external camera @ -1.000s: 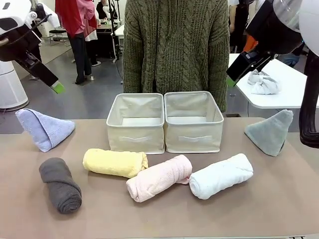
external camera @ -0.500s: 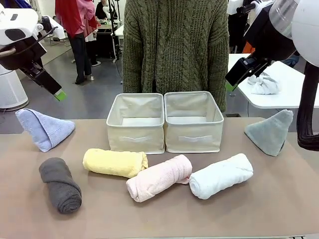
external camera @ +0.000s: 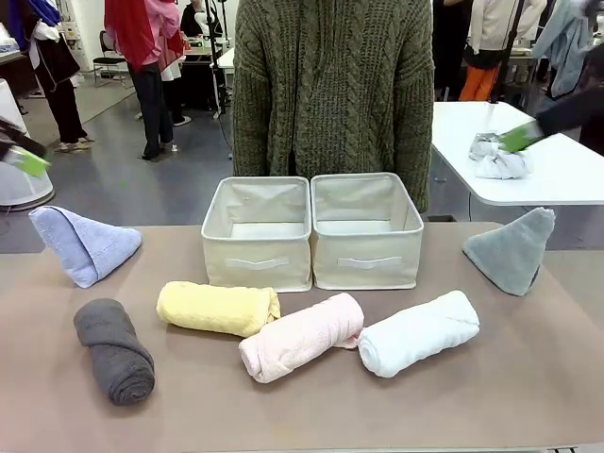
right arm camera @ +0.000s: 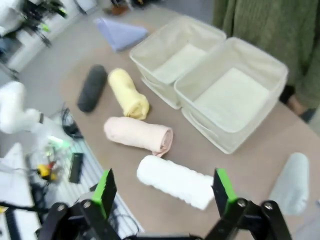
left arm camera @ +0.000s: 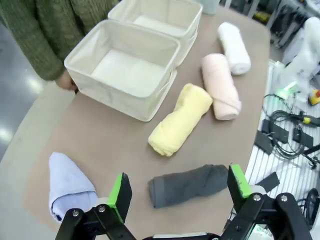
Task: Sort the towels based on their folding style.
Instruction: Pick up one triangle-folded towel and place it in the left Fabric basket.
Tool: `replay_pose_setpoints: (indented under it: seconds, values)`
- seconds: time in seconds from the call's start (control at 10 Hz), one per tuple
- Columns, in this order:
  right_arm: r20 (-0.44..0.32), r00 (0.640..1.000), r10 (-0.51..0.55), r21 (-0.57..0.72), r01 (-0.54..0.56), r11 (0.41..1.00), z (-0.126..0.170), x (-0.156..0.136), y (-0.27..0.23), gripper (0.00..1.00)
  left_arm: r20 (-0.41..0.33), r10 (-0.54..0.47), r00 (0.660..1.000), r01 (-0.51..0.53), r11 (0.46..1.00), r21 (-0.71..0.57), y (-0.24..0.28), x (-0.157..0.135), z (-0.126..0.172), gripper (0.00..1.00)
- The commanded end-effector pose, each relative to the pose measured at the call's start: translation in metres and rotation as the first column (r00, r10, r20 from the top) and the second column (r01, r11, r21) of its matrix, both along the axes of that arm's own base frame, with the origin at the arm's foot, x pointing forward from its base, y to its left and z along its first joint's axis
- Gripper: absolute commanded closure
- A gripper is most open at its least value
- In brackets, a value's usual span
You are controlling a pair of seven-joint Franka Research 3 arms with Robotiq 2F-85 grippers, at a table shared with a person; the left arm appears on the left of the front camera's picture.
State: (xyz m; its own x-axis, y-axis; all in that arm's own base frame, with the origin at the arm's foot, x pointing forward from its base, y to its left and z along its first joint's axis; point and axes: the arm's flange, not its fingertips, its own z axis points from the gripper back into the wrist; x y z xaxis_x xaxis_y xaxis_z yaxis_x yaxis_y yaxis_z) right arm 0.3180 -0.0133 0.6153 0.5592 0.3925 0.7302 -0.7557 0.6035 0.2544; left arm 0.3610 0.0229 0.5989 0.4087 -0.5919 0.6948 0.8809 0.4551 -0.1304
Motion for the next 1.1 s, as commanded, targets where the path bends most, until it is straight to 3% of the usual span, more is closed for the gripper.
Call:
replay_pose_setpoints:
  seconds: [0.0,0.3,0.5,0.7,1.0]
  values:
    - [-0.027,0.999,-0.037,0.147,0.040,0.988,-0.012,0.000,-0.068,0.00,0.002,-0.001,1.000,0.002,0.992,-0.123,0.056,0.001,0.004,0.00]
    - [0.066,0.963,-0.261,0.315,0.228,0.921,-0.023,-0.018,-0.134,0.00,0.028,0.193,0.981,-0.182,0.955,-0.233,0.123,-0.007,0.003,0.00]
    - [0.068,0.938,-0.340,0.371,0.292,0.881,-0.027,-0.031,-0.170,0.00,0.017,0.281,0.960,-0.265,0.923,-0.278,0.154,-0.013,-0.001,0.00]
    - [0.068,0.926,-0.371,0.371,0.322,0.871,-0.026,-0.047,-0.190,0.00,-0.017,0.336,0.942,-0.327,0.902,-0.282,0.179,-0.018,-0.006,0.00]
    - [0.003,0.936,-0.352,0.223,0.343,0.913,-0.015,-0.068,-0.206,0.00,-0.076,0.356,0.931,-0.364,0.903,-0.228,0.200,-0.030,-0.013,0.00]
